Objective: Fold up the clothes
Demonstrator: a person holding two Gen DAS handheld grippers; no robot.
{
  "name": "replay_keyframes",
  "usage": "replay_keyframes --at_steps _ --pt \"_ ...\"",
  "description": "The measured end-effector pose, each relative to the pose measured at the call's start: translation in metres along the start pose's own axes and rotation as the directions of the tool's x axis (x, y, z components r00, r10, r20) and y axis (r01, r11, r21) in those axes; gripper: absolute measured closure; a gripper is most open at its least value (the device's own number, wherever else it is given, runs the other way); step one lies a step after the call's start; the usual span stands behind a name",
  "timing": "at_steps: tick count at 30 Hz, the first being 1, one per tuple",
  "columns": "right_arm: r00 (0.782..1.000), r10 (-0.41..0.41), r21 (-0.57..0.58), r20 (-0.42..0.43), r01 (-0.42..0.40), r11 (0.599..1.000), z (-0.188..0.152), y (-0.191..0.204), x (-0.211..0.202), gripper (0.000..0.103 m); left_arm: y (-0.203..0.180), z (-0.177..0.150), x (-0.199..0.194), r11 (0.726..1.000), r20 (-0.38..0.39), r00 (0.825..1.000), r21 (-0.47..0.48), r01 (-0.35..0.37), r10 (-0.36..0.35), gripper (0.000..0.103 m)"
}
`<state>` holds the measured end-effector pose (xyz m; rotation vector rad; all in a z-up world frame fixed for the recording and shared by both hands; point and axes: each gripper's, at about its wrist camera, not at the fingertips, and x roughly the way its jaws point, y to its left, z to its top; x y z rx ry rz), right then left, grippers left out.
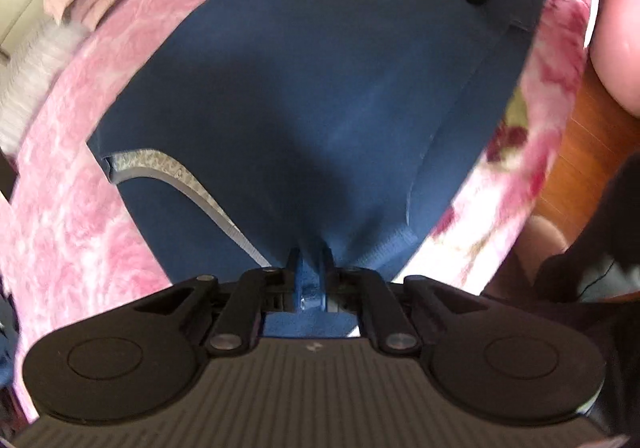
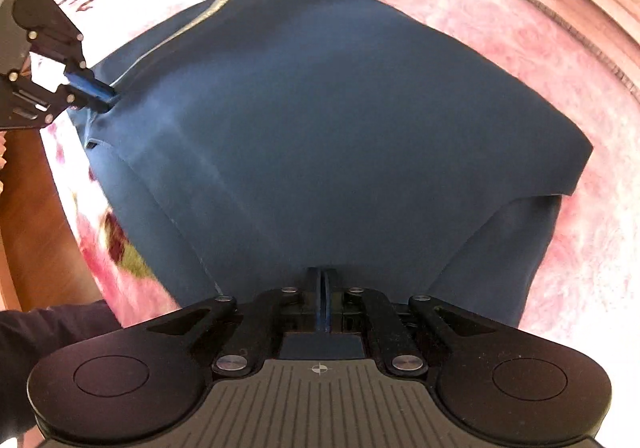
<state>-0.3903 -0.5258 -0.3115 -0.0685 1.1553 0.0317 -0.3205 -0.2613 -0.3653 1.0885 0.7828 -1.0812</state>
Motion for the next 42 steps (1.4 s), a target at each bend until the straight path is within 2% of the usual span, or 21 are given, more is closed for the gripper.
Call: replay_keyframes --at_steps 3,6,7,8,9,10,12,15,18,20,24,27,29,31,34,36,40,41,42 --pt "0.998 0.012 0.011 -0.06 -0.012 1.0 -0.01 -0.002 -0.01 0.1 -0.003 -0.011 -0.014 1.0 -0.035 0.999 0.016 0.009 -0.008 0.094" --pt "0.998 -0.001 0.025 -0.063 0.003 1.0 -0.017 0.0 -0.029 0.1 -0.002 -0.02 -0.03 0.999 -0.061 0.998 0.034 0.004 -0.002 0.094" --pt "0.998 -0.003 0.037 -0.057 0.006 0.999 -0.017 0.003 -0.036 0.096 0.001 -0.022 -0.036 0.999 -0.064 0.998 0.041 -0.005 0.007 0.094" --pt "0.999 -0.007 0.053 -0.053 0.01 0.999 -0.013 0.004 -0.042 0.089 0.004 -0.023 -0.042 0.999 -0.067 0.998 0.049 -0.014 0.017 0.094" --pt "0.999 -0.009 0.081 -0.042 0.013 0.997 -0.012 0.006 -0.047 0.06 0.007 -0.025 -0.048 0.998 -0.069 0.997 0.058 -0.022 0.026 0.094" --pt "0.999 -0.012 0.109 -0.03 0.015 0.994 -0.01 0.008 -0.052 0.038 0.013 -0.025 -0.05 0.996 -0.064 0.997 0.08 -0.027 0.032 0.094" --pt "1.0 0.002 0.141 -0.005 -0.001 0.99 -0.002 0.017 -0.059 0.038 0.025 -0.025 -0.054 0.991 -0.054 0.998 0.125 -0.036 0.044 0.093" --pt "1.0 0.012 0.165 0.023 -0.015 0.986 0.015 0.037 -0.064 0.038 0.049 -0.025 -0.053 0.978 -0.027 0.999 0.206 -0.037 0.044 0.086" --pt "1.0 0.004 0.2 0.024 -0.009 0.98 0.033 0.062 -0.06 0.038 0.083 -0.027 -0.038 0.945 0.03 0.999 0.324 -0.043 0.035 0.079" --pt "1.0 -0.011 0.214 0.013 0.008 0.977 0.047 0.08 -0.054 0.038 0.11 -0.031 -0.026 0.91 0.087 0.996 0.411 -0.052 0.018 0.074" --pt "0.997 -0.078 0.287 -0.03 0.083 0.954 0.082 0.121 -0.031 0.038 0.169 -0.044 0.006 0.815 0.194 0.979 0.576 -0.064 -0.06 0.069" --pt "0.991 -0.127 0.379 -0.05 0.137 0.915 0.112 0.151 -0.014 0.038 0.205 -0.056 0.028 0.706 0.263 0.958 0.7 -0.108 -0.114 0.065" --pt "0.986 -0.151 0.397 -0.069 0.166 0.903 0.132 0.172 0.0 0.037 0.224 -0.061 0.041 0.632 0.3 0.943 0.761 -0.145 -0.145 0.055" --pt "0.983 -0.165 0.414 -0.082 0.185 0.891 0.151 0.191 0.013 0.037 0.236 -0.064 0.054 0.547 0.338 0.924 0.815 -0.191 -0.18 0.049" --pt "0.98 -0.177 0.429 -0.092 0.199 0.881 0.174 0.214 0.031 0.037 0.249 -0.064 0.073 0.418 0.381 0.895 0.87 -0.262 -0.231 0.044" --pt "0.977 -0.187 0.427 -0.101 0.212 0.879 0.187 0.226 0.043 0.037 0.253 -0.061 0.084 0.362 0.407 0.875 0.882 -0.302 -0.263 0.037" --pt "0.972 -0.202 0.46 -0.118 0.234 0.856 0.202 0.238 0.064 0.035 0.254 -0.05 0.108 0.264 0.44 0.846 0.891 -0.369 -0.3 0.035" --pt "0.971 -0.206 0.465 -0.122 0.239 0.852 0.204 0.24 0.068 0.035 0.255 -0.049 0.114 0.236 0.443 0.839 0.893 -0.383 -0.314 0.033" --pt "0.969 -0.215 0.462 -0.126 0.249 0.851 0.206 0.244 0.071 0.035 0.255 -0.05 0.119 0.19 0.454 0.824 0.891 -0.412 -0.34 0.031"
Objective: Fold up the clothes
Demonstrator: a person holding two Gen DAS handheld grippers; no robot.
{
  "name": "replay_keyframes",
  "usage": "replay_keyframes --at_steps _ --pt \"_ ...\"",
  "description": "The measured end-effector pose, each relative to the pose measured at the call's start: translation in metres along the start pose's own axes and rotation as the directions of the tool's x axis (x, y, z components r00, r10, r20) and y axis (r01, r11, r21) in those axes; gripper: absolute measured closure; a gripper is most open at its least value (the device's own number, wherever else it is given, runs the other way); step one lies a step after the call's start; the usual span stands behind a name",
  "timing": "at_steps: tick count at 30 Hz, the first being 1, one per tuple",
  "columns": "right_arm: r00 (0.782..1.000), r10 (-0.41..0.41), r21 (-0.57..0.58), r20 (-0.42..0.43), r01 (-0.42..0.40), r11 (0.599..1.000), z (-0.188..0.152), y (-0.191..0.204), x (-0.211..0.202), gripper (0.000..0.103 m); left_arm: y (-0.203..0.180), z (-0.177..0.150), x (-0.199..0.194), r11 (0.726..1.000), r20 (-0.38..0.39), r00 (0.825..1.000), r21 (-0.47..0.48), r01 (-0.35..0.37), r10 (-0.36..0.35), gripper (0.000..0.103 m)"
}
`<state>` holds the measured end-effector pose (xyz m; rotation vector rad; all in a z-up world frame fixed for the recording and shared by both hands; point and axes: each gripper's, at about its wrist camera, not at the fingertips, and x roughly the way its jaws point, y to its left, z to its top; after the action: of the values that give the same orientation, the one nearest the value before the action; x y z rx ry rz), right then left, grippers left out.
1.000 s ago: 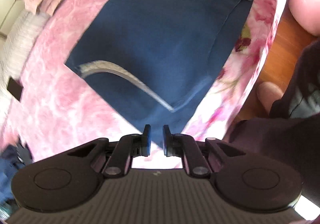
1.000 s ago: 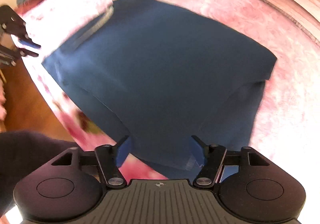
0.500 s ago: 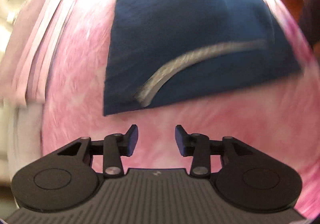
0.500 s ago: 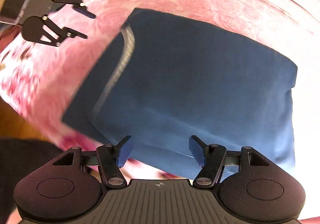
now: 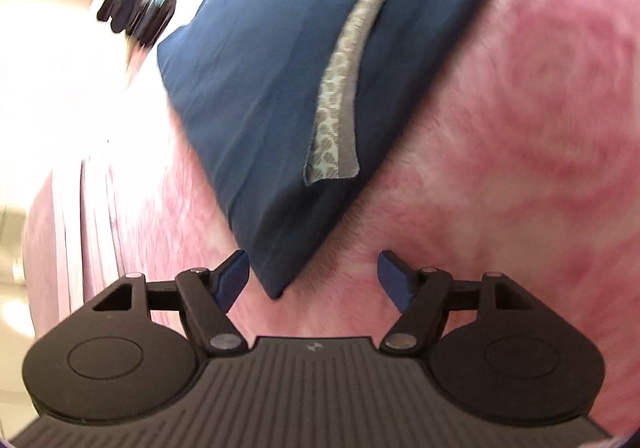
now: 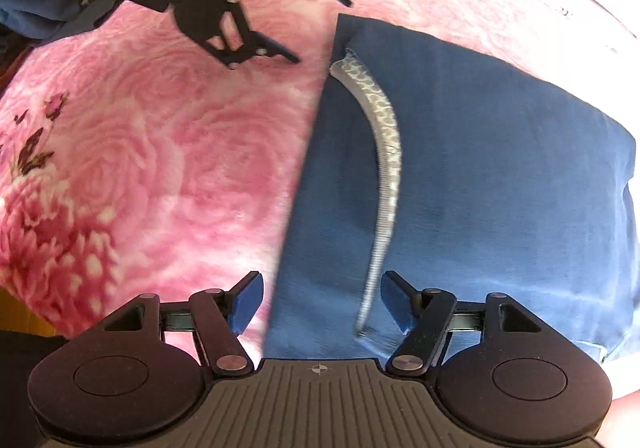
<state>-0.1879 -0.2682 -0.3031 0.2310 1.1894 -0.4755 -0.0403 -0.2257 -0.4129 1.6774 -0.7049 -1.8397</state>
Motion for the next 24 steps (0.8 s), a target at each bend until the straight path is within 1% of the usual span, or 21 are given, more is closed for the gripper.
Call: replay_keyframes --at_steps 1,2,4,6,8,12,13,15,17,18,19,20,21,22,24 --pt "1.0 -0.01 -0.002 0.001 0.01 1.0 0.0 0.005 0.002 0.034 -0.004 -0.005 0.002 0.998 0.034 0.999 0.06 -0.02 0.017 0.025" --pt "1.0 -0.02 -0.004 0.002 0.02 1.0 0.0 0.01 0.004 0.034 -0.007 -0.008 0.004 0.993 0.064 0.997 0.108 -0.041 0.034 0.022" --pt "0.999 -0.053 -0.034 0.009 0.053 0.998 -0.003 0.018 0.007 0.034 -0.007 -0.012 0.007 0.985 0.097 0.994 0.161 -0.067 0.052 0.022" --pt "0.996 -0.087 -0.061 0.015 0.088 0.994 -0.007 0.024 0.01 0.034 -0.002 -0.014 0.011 0.981 0.114 0.992 0.179 -0.077 0.057 0.027" --pt "0.994 -0.11 -0.043 0.007 0.111 0.993 -0.01 0.023 0.014 0.034 0.005 -0.013 0.017 0.98 0.115 0.991 0.18 -0.086 0.065 0.036" --pt "0.989 -0.146 -0.045 -0.002 0.145 0.988 -0.016 0.024 0.026 0.034 0.016 -0.011 0.034 0.979 0.119 0.991 0.185 -0.08 0.059 0.036" --pt "0.988 -0.154 -0.073 0.006 0.154 0.985 -0.017 0.026 0.028 0.034 0.017 -0.01 0.037 0.979 0.123 0.991 0.19 -0.078 0.055 0.036" --pt "0.983 -0.183 -0.118 0.025 0.185 0.976 -0.017 0.027 0.028 0.035 0.018 -0.008 0.037 0.977 0.134 0.99 0.198 -0.079 0.053 0.035" --pt "0.971 -0.235 -0.116 0.033 0.237 0.964 -0.016 0.023 0.025 0.036 0.02 -0.007 0.035 0.979 0.138 0.989 0.19 -0.08 0.054 0.034" --pt "0.966 -0.256 -0.105 0.032 0.258 0.96 -0.016 0.02 0.024 0.053 0.021 -0.007 0.033 0.98 0.141 0.989 0.183 -0.08 0.055 0.033" --pt "0.963 -0.27 -0.092 0.022 0.271 0.958 -0.016 0.015 0.023 0.075 0.021 -0.007 0.032 0.981 0.143 0.988 0.178 -0.081 0.055 0.033" --pt "0.962 -0.273 -0.082 0.017 0.274 0.958 -0.015 0.01 0.022 0.079 0.022 -0.006 0.032 0.98 0.144 0.988 0.179 -0.084 0.058 0.033" --pt "0.962 -0.273 -0.072 0.022 0.274 0.959 -0.014 0.007 0.019 0.079 0.021 -0.005 0.032 0.979 0.145 0.987 0.184 -0.088 0.062 0.033" --pt "0.962 -0.273 -0.062 0.027 0.275 0.96 -0.013 0.003 0.017 0.084 0.021 -0.002 0.035 0.977 0.149 0.987 0.19 -0.095 0.067 0.032" --pt "0.965 -0.259 -0.045 0.033 0.26 0.965 -0.01 -0.003 0.013 0.097 0.019 0.0 0.036 0.974 0.156 0.984 0.198 -0.114 0.083 0.031"
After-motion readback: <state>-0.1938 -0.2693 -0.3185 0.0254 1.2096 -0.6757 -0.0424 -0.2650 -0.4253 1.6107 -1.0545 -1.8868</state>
